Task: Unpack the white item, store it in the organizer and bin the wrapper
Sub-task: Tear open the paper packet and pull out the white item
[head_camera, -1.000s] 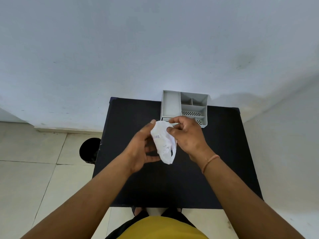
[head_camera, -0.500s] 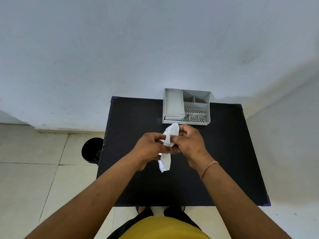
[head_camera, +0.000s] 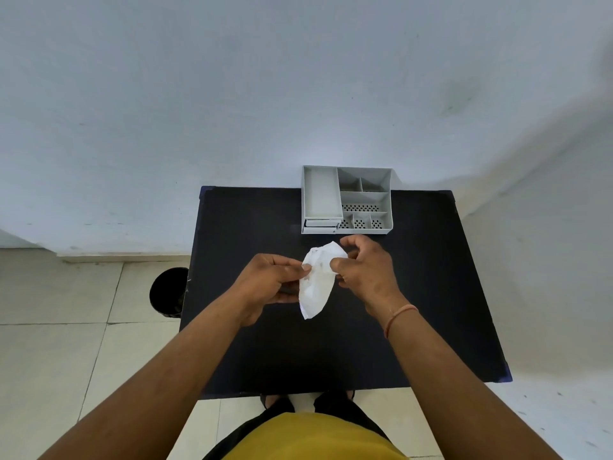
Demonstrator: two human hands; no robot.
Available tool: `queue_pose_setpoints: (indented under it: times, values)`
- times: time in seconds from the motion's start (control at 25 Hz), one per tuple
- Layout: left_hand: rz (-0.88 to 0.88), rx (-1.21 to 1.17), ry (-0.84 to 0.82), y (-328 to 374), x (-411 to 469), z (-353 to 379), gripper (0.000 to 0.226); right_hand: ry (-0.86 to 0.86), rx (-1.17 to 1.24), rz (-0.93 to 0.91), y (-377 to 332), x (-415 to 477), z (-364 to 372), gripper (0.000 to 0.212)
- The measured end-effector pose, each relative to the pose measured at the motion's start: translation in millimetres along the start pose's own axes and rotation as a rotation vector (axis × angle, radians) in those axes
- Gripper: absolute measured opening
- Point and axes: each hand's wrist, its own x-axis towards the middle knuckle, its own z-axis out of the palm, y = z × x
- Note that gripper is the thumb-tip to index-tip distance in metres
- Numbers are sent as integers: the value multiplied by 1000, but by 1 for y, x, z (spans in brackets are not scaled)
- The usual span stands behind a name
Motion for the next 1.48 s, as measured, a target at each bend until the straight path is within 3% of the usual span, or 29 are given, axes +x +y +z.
queue_pose_setpoints:
  times: [0.28,0.48,0.56,0.68,0.76,0.88,1.08,1.16,1.36,1.48]
  values:
    - [-9,-233,-49,-4,4,3,23,6,-319,-71,8,5,-28,62]
    - [26,-331,-89,4,7,18,18,41,-320,-266,15,-3,-28,64]
    - [44,-337,-79,6,9,22,18,117,-335,-344,19,-9,-29,58]
    - [88,-289,-51,10,13,27,22,260,-360,-617,19,-20,-40,26]
    - [122,-200,-36,12,14,34,25,90,-384,-672,20,-19,-43,20]
    - [157,-32,-30,17,11,51,31,-229,-455,-594,23,-11,-39,24]
    - [218,63,18,24,8,72,39,-220,-546,-736,19,7,-56,30]
    - [214,41,34,27,7,77,38,-332,-582,-630,20,12,-59,34]
    - [227,8,73,30,2,97,38,-412,-561,-390,24,16,-63,34]
    - [261,135,11,27,-2,108,37,-533,-575,-395,21,11,-64,29]
